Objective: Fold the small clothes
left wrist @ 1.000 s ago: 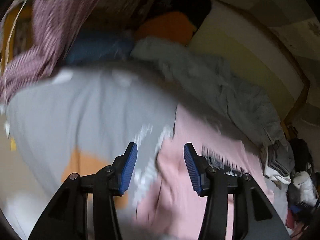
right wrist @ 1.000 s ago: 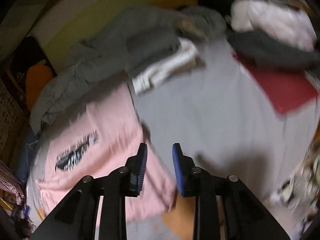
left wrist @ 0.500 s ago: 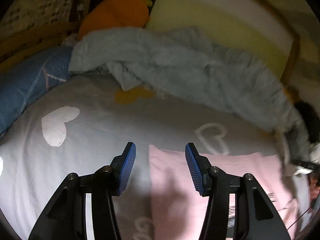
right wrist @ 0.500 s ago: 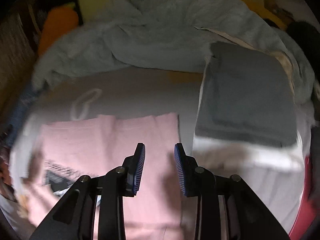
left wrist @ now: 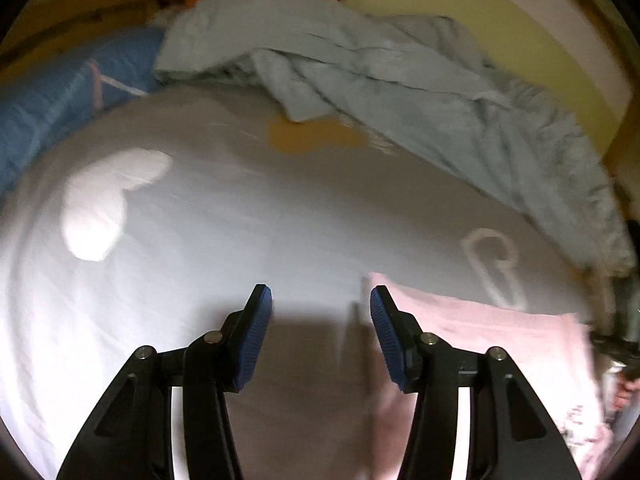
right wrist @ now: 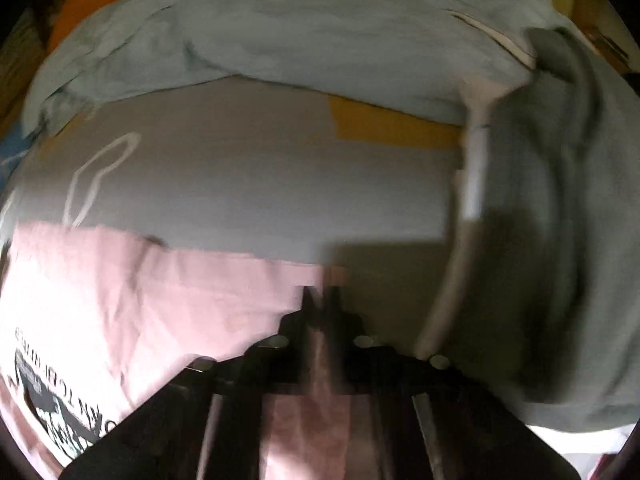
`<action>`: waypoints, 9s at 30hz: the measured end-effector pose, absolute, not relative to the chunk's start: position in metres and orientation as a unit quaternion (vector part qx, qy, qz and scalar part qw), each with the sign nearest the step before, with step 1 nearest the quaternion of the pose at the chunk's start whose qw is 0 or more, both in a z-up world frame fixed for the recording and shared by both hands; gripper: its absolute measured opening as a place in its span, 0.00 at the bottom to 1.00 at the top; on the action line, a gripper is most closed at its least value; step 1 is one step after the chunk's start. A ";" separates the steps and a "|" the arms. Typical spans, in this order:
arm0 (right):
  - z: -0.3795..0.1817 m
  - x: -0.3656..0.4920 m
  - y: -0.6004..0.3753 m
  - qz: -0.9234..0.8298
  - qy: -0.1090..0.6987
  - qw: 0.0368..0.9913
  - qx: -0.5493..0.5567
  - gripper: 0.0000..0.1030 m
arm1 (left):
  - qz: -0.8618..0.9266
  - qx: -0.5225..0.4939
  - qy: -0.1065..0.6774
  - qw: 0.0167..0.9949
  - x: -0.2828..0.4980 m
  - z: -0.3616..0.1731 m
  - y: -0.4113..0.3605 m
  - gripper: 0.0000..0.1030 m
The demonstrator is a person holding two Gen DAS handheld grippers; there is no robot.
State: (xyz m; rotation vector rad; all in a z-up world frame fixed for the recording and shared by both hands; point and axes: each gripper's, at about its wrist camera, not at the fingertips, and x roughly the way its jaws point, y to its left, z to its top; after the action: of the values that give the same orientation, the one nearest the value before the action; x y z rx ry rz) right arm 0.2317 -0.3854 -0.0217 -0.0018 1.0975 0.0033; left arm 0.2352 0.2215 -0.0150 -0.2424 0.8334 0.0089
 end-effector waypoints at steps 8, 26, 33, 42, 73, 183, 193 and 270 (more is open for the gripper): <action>-0.003 0.212 -0.397 -0.081 0.488 0.868 -0.050 0.03 | -0.108 -0.136 0.438 0.882 0.240 -0.027 0.194 0.46; 0.022 0.191 -0.392 -0.117 0.463 0.875 -0.080 0.03 | -0.224 -0.168 0.389 0.878 0.210 0.015 0.172 0.60; 0.016 0.197 -0.390 -0.110 0.467 0.874 -0.076 0.03 | -0.358 -0.164 0.526 0.754 0.218 -0.035 0.154 0.61; 0.014 0.197 -0.385 -0.109 0.469 0.873 -0.080 0.03 | -0.155 0.111 0.427 0.884 0.195 -0.022 0.103 0.41; 0.007 0.200 -0.387 -0.111 0.440 0.889 -0.060 0.03 | -0.136 -0.137 0.412 0.890 0.245 -0.026 0.195 0.03; 0.009 -0.041 -0.397 -0.103 0.408 0.897 0.135 0.34 | -0.142 0.003 0.343 0.928 0.002 0.034 0.137 0.30; -0.014 -0.110 -0.356 -0.075 0.467 0.879 0.065 0.29 | -0.181 0.039 0.397 0.899 -0.034 0.001 0.073 0.31; -0.061 -0.148 -0.368 -0.083 0.365 0.852 0.367 0.39 | -0.049 -0.256 0.361 0.896 -0.114 -0.050 0.154 0.12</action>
State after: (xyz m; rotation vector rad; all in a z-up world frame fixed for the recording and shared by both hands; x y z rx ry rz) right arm -0.1477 -0.3685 -0.0605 0.7721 0.7679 -0.1741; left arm -0.1140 0.1540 -0.0501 -0.5297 0.7472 -0.1006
